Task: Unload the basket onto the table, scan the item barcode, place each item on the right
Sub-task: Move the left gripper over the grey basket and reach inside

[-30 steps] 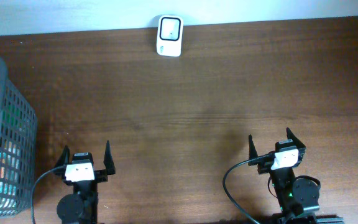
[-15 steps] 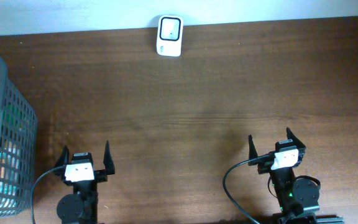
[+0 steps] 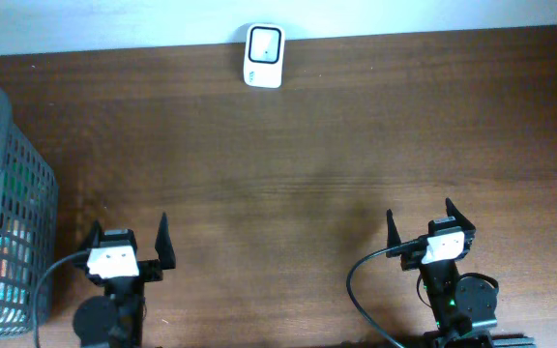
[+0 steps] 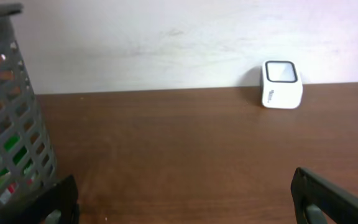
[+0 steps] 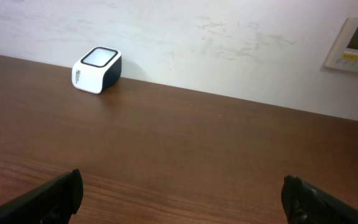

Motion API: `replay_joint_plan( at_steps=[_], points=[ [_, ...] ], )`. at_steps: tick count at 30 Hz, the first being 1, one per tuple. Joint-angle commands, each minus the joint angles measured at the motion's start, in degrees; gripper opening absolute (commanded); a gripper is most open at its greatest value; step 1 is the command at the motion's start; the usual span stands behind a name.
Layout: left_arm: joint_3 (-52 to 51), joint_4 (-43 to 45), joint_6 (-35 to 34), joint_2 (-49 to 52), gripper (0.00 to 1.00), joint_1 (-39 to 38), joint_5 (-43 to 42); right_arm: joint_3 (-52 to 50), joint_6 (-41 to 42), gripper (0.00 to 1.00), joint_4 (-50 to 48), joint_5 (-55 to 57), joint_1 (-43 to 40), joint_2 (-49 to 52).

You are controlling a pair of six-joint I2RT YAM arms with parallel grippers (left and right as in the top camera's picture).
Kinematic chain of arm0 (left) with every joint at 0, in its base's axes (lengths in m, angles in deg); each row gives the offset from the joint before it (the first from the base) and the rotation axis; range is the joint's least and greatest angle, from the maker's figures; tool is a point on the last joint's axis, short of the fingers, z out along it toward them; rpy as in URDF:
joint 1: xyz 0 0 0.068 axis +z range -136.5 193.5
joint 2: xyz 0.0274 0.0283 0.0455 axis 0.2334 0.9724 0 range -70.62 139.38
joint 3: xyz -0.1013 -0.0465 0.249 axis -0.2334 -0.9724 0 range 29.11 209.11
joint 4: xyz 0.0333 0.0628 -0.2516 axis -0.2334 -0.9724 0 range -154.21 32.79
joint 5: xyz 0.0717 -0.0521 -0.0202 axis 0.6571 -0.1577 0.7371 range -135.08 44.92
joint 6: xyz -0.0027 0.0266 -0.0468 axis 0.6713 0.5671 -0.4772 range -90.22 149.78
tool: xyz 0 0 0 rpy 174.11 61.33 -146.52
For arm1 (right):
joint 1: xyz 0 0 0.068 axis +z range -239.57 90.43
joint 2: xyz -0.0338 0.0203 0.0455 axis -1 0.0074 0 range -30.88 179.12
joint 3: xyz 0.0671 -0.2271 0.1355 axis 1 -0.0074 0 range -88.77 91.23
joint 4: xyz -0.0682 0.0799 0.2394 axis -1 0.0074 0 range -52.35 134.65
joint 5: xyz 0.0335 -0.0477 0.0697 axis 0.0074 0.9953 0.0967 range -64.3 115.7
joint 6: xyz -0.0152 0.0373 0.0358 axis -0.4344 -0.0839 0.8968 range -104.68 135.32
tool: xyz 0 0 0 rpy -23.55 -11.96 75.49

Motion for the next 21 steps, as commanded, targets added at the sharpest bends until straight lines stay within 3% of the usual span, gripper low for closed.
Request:
replay_joint_plan(
  at_steps=[1, 7, 15, 21],
  points=[
    [10.0, -2.1, -0.8, 8.2, 0.99, -0.2, -2.9, -0.4, 0.4, 0.98, 0.1, -0.7, -0.3, -0.6],
    [30.7, -17.2, -0.8, 26.2, 0.99, -0.2, -7.5, -0.4, 0.4, 0.98, 0.1, -0.8, -0.3, -0.6],
    [67.5, -47.0, -0.7, 53.5, 0.99, -0.2, -11.8, -0.4, 0.4, 0.98, 0.1, -0.7, -0.3, -0.6],
    [69.4, -48.8, -0.8, 61.7, 0.99, -0.2, -15.5, -0.4, 0.4, 0.99, 0.1, -0.8, -0.3, -0.6]
  ],
)
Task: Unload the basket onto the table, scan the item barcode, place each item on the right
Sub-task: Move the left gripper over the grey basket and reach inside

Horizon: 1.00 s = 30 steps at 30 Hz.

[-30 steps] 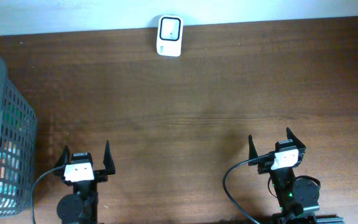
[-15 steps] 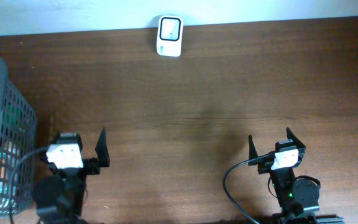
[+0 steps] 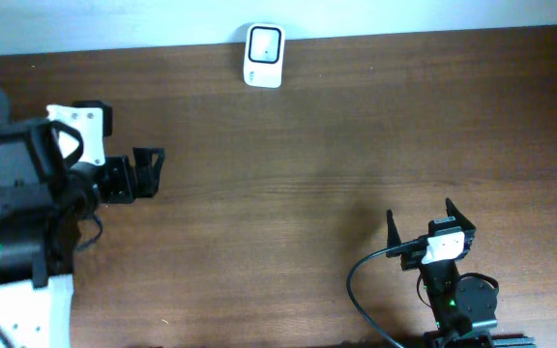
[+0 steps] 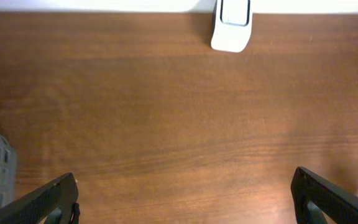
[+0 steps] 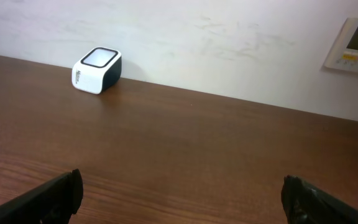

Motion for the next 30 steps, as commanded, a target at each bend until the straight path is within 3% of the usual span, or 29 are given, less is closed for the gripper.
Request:
replay_joint_plan(
  at_steps=[1, 4, 9, 16, 21, 30],
  points=[
    [1.5, -0.7, -1.4, 4.0, 0.99, 0.0, -4.1, -0.3, 0.4, 0.98, 0.1, -0.7, -0.3, -0.5],
    [6.8, -0.9, -6.7, 5.3, 0.99, 3.7, -1.3, -0.3, 0.4, 0.98, 0.1, -0.7, -0.3, -0.5],
    [18.1, -2.7, -10.1, 5.2, 0.99, 17.0, 2.6, -0.3, 0.4, 0.98, 0.1, -0.7, -0.3, -0.5],
    [17.9, -7.1, -21.2, 7.4, 1.00, 36.0, 9.3, -0.3, 0.4, 0.98, 0.1, -0.7, -0.3, -0.5],
    [12.9, -7.2, -25.3, 9.3, 0.99, 40.9, 14.0, -0.3, 0.4, 0.98, 0.1, -0.8, -0.3, -0.5],
    [6.9, -3.9, -25.4, 17.8, 1.00, 44.9, 18.8, -0.3, 0.4, 0.99, 0.1, -0.7, -0.3, -0.5]
  ],
)
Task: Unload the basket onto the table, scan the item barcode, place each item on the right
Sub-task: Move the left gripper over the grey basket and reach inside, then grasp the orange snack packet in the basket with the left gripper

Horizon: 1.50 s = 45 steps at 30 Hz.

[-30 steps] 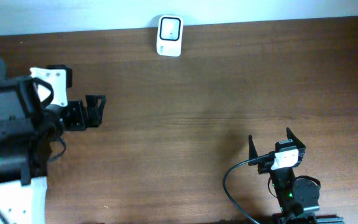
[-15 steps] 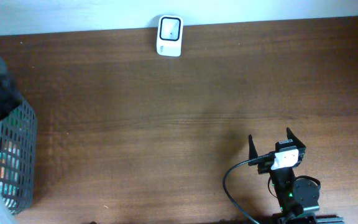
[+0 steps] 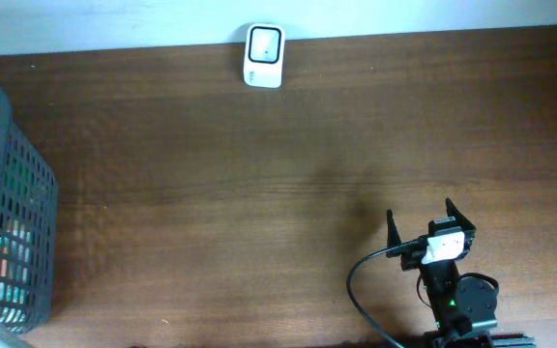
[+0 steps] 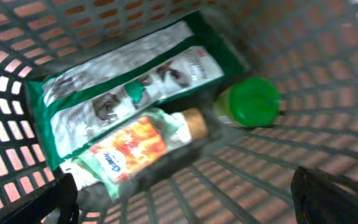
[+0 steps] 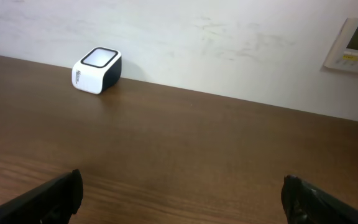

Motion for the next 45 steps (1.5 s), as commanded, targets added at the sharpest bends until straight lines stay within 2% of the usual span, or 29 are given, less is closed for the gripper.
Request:
replay_joint_plan(
  at_steps=[1, 4, 8, 15, 21, 29, 34, 45],
  points=[
    [-0.4, 0.1, -1.1, 4.4, 0.98, 1.7, 4.5, -0.3, 0.4, 0.99, 0.1, -0.7, -0.3, -0.5],
    [-0.4, -1.2, -1.1, 9.4, 0.91, 2.6, 4.8, -0.3, 0.4, 0.98, 0.1, -0.7, -0.3, -0.5],
    [-0.4, -2.3, 0.2, 16.4, 0.73, 2.6, 4.8, -0.3, 0.4, 0.98, 0.1, -0.8, -0.3, -0.5],
    [-1.7, -2.7, 0.1, 22.7, 0.72, 2.6, 9.1, -0.3, 0.4, 0.98, 0.1, -0.7, -0.3, -0.5],
    [-5.2, 0.9, 0.2, 23.2, 0.70, 2.6, 10.1, -0.3, 0.4, 0.98, 0.1, -0.7, -0.3, -0.5],
    [-5.2, 1.4, 0.2, 23.2, 0.02, 2.6, 10.2, -0.3, 0.4, 0.99, 0.1, -0.7, -0.3, -0.5],
    [-3.0, 0.1, 0.1, 23.1, 0.00, 2.6, 9.8, -0.3, 0.4, 0.98, 0.1, -0.8, -0.3, -0.5],
    [10.5, -6.8, 0.2, 22.1, 0.00, 2.1, 5.1, -0.3, 0.4, 0.98, 0.1, -0.8, -0.3, -0.5]
  ],
)
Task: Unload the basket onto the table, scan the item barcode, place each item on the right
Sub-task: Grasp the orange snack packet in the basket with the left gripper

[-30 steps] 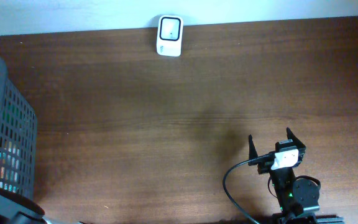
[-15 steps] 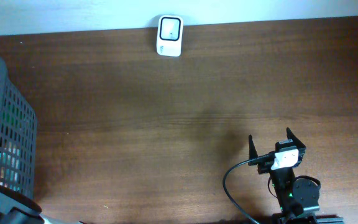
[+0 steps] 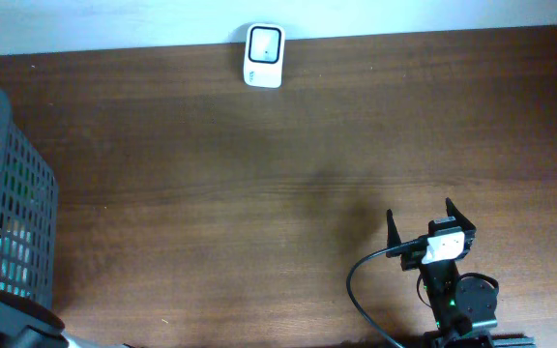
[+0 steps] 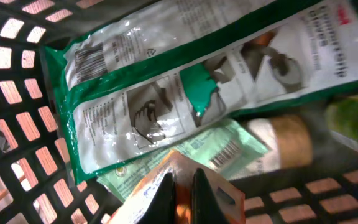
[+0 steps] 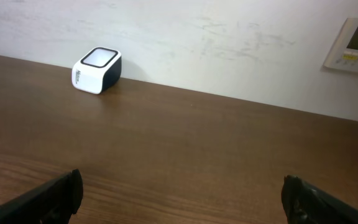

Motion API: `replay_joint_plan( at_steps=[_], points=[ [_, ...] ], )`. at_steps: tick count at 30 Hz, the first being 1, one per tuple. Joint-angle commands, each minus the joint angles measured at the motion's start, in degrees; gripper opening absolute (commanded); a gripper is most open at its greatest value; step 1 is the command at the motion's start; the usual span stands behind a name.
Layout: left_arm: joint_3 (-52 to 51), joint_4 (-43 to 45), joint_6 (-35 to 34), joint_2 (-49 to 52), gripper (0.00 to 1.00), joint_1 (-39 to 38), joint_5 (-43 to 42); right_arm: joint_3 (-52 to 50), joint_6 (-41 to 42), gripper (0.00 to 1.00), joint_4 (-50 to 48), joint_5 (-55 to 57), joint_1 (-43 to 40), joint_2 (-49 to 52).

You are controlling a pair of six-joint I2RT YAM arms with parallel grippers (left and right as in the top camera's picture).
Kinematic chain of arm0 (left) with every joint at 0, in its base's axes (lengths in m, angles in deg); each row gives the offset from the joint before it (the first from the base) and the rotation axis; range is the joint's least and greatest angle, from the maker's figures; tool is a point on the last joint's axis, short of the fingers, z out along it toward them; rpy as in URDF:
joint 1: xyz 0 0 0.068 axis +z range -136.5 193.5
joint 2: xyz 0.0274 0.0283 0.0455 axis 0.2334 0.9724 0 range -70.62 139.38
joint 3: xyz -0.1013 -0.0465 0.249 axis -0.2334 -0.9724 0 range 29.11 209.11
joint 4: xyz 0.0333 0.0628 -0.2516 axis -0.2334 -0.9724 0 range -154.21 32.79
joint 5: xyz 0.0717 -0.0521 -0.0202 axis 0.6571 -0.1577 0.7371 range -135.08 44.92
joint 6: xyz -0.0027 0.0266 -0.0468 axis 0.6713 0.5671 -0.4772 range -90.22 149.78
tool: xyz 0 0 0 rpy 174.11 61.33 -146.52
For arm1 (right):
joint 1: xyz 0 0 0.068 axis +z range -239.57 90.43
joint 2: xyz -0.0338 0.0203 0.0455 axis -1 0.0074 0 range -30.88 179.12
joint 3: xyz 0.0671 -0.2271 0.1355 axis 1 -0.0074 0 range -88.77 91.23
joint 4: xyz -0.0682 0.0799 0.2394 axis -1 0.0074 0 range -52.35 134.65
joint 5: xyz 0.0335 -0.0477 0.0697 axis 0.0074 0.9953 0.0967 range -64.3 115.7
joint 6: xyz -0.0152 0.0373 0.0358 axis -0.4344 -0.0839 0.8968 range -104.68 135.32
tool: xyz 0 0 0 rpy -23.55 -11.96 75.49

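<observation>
My left gripper (image 4: 183, 194) is down inside the grey basket (image 3: 22, 193) and is shut on the edge of an orange and white packet (image 4: 146, 198). Under it lie a pale green packet with a barcode (image 4: 225, 151) and a large green and white bag (image 4: 185, 81). The white scanner (image 3: 263, 43) stands at the table's far edge, also in the right wrist view (image 5: 97, 70). Near the front edge, my right gripper (image 3: 431, 224) is open and holds nothing. In the overhead view the left gripper is out of sight.
A brown-capped tube (image 4: 288, 138) and something green (image 4: 353, 115) lie at the right of the basket. Part of the left arm (image 3: 8, 319) shows at the bottom left of the overhead view. A wall panel (image 5: 353, 43) hangs behind the table.
My left gripper was open above the basket's contents. Now it is lower and shut on the orange and white packet. The right arm has not moved.
Both grippers stood open at the table's front edge. Then the left arm was raised beside the basket, looking down at the table. Then it was open over the items in the basket, and now it is shut on the orange packet.
</observation>
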Motion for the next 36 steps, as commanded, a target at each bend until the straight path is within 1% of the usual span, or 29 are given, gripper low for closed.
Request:
replay_joint_plan(
  at_steps=[1, 3, 7, 9, 12, 13, 15, 17, 18, 19, 20, 22, 23, 24, 25, 27, 28, 29, 30, 34, 36],
  points=[
    [4.5, -0.8, -0.3, -1.0, 0.00, -0.7, -3.5, -0.3, 0.4, 0.98, 0.1, -0.7, -0.3, -0.5],
    [6.9, -0.9, -0.3, -2.6, 0.00, -1.9, -4.7, -0.3, 0.4, 0.98, 0.1, -0.7, -0.3, -0.5],
    [14.7, -0.8, -0.3, -9.7, 0.00, -7.1, -5.7, -0.3, 0.4, 0.98, 0.1, -0.8, -0.3, -0.5],
    [16.7, -0.8, -0.4, -12.8, 0.00, -9.5, -6.7, -0.3, 0.4, 0.98, 0.1, -0.7, -0.3, -0.5],
    [17.8, -0.5, -0.3, -18.8, 0.00, -16.6, -6.6, -0.3, 0.4, 0.98, 0.1, -0.8, -0.3, -0.5],
    [17.8, -0.3, -0.3, -21.0, 0.00, -20.1, -6.0, -0.3, 0.4, 0.98, 0.1, -0.7, -0.3, -0.5],
    [17.8, 0.2, -0.3, -22.7, 0.00, -23.2, -4.1, -0.3, 0.4, 0.99, 0.1, -0.8, -0.3, -0.5],
    [17.8, 0.9, -0.4, -23.4, 0.00, -24.2, -1.6, -0.3, 0.4, 0.98, 0.1, -0.7, -0.3, -0.5],
    [17.8, 0.9, -0.4, -23.3, 0.02, -24.0, -0.7, -0.3, 0.4, 0.98, 0.1, -0.8, -0.3, -0.5],
    [17.7, 0.5, -0.4, -23.1, 0.13, -23.5, 0.0, -0.3, 0.4, 0.98, 0.1, -0.7, -0.3, -0.5],
    [17.7, 0.0, -0.3, -22.5, 0.30, -22.9, 0.1, -0.3, 0.4, 0.98, 0.1, -0.8, -0.3, -0.5],
    [17.7, -0.9, -0.3, -21.3, 0.45, -21.0, 0.1, -0.3, 0.4, 0.98, 0.1, -0.7, -0.3, -0.5],
    [17.7, -1.5, -0.3, -19.9, 0.60, -18.9, 0.1, -0.3, 0.4, 0.98, 0.1, -0.7, -0.3, -0.5],
    [17.7, -1.9, -0.3, -18.8, 0.67, -17.4, 0.1, -0.3, 0.4, 0.98, 0.1, -0.7, -0.3, -0.5],
    [17.7, -2.4, -0.3, -17.6, 0.70, -15.9, 0.1, -0.3, 0.4, 0.98, 0.1, -0.7, -0.3, -0.5],
    [17.4, -2.8, -0.3, -14.7, 0.79, -13.1, 0.1, -0.3, 0.4, 0.98, 0.1, -0.8, -0.3, -0.5],
    [16.9, -2.8, -0.3, -13.3, 0.86, -11.9, 0.1, -0.3, 0.4, 0.98, 0.1, -0.7, -0.3, -0.5],
    [15.9, -2.8, -0.3, -11.9, 0.89, -11.0, 0.1, -0.3, 0.4, 0.98, 0.1, -0.7, -0.3, -0.5],
    [14.3, -2.5, -0.3, -10.9, 0.90, -10.1, 0.1, -0.3, 0.4, 0.98, 0.1, -0.7, -0.3, -0.5],
    [7.7, 0.8, 4.6, -7.0, 0.89, -5.7, 0.0, -0.3, 0.4, 0.98, 0.1, -0.8, -0.3, -0.5],
    [2.7, 5.4, 9.7, -5.3, 0.88, -3.5, -0.8, -0.3, 0.4, 0.98, 0.1, -0.8, -0.3, -0.5]
  ],
)
